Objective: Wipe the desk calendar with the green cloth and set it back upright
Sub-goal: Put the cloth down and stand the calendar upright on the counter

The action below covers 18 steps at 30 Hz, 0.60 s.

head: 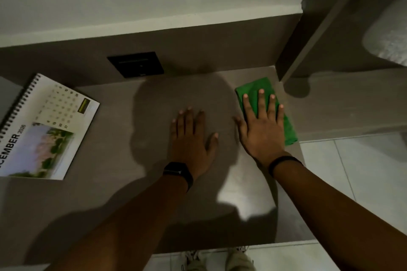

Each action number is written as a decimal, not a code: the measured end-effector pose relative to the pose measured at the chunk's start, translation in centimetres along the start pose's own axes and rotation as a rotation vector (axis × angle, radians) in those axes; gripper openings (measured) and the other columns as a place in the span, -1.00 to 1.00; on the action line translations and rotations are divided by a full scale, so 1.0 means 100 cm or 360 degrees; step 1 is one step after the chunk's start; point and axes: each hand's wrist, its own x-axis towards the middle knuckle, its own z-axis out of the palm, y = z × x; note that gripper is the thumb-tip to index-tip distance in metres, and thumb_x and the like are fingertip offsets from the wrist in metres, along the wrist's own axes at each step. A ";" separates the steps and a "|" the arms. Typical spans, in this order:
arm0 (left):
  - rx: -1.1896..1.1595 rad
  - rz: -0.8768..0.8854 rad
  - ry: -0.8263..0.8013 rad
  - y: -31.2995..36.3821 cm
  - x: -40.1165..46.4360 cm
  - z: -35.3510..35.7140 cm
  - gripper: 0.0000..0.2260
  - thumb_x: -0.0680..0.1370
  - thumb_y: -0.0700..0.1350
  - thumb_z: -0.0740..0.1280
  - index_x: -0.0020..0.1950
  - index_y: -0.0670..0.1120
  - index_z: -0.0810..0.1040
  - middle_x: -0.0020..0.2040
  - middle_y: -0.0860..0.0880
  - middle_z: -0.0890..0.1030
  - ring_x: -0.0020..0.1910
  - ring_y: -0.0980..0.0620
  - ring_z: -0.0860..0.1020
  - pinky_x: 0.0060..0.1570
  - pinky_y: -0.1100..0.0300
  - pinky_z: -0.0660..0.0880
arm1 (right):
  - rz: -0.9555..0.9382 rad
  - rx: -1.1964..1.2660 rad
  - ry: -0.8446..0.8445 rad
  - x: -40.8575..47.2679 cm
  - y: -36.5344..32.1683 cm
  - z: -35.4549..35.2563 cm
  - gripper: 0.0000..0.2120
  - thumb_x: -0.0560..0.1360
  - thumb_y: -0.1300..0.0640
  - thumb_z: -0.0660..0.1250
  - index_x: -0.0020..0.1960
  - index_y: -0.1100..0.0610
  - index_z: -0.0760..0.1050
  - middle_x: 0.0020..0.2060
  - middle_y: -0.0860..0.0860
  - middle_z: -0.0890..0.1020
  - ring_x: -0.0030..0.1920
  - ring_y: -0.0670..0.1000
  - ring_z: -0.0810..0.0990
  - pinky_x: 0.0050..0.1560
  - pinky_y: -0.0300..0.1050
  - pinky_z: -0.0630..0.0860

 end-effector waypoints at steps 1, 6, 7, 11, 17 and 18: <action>-0.0002 -0.0004 0.0005 0.000 0.000 0.000 -0.33 0.67 0.29 0.07 0.70 -0.03 0.16 0.68 -0.22 0.20 0.66 -0.28 0.12 0.63 -0.27 0.07 | -0.0002 -0.0002 0.0002 0.000 0.000 0.000 -0.37 0.66 -0.26 -0.14 0.66 -0.04 -0.01 0.66 0.20 0.03 0.63 0.33 -0.03 0.58 0.37 -0.07; -0.0066 0.0007 -0.0001 -0.004 0.000 -0.001 -0.31 0.67 0.31 0.04 0.72 -0.01 0.09 0.70 -0.19 0.16 0.68 -0.24 0.07 0.64 -0.25 0.05 | -0.0014 -0.0026 -0.0068 0.000 -0.003 -0.004 -0.37 0.66 -0.26 -0.13 0.67 -0.03 -0.03 0.66 0.20 -0.01 0.63 0.33 -0.09 0.57 0.40 -0.07; -0.0097 0.0009 -0.0022 -0.005 0.000 -0.003 -0.30 0.67 0.32 0.04 0.73 -0.02 0.06 0.71 -0.18 0.13 0.69 -0.23 0.04 0.65 -0.23 0.03 | 0.0001 -0.0031 -0.0076 0.000 -0.006 -0.006 -0.35 0.66 -0.28 -0.13 0.67 -0.02 -0.04 0.66 0.21 -0.02 0.63 0.33 -0.12 0.56 0.41 -0.11; -0.0632 -0.0305 0.0127 -0.018 -0.018 -0.020 -0.20 0.65 0.33 0.14 0.73 -0.07 -0.05 0.74 -0.12 0.01 0.70 0.03 -0.15 0.69 -0.01 -0.08 | -0.0161 0.0038 0.0049 -0.002 -0.048 -0.019 -0.33 0.66 -0.25 -0.04 0.65 0.10 0.05 0.64 0.26 0.04 0.63 0.34 -0.12 0.56 0.34 -0.26; -0.1421 -0.1363 0.0949 -0.095 -0.081 -0.055 -0.08 0.66 0.16 0.32 0.71 -0.21 -0.20 0.73 -0.20 -0.08 0.71 0.01 -0.02 0.67 -0.03 0.07 | -0.0608 0.1065 -0.0399 0.012 -0.206 -0.017 -0.52 0.67 0.16 0.16 0.57 0.25 0.26 0.55 0.21 0.34 0.54 0.19 0.32 0.57 0.02 0.22; -0.1474 -0.1513 0.1015 -0.115 -0.088 -0.059 -0.07 0.65 0.14 0.33 0.71 -0.19 -0.24 0.73 -0.19 -0.09 0.71 -0.10 0.04 0.66 -0.14 0.13 | -0.0646 0.1100 -0.0472 0.017 -0.235 -0.016 -0.52 0.67 0.19 0.15 0.58 0.25 0.25 0.56 0.20 0.33 0.55 0.17 0.31 0.57 -0.04 0.20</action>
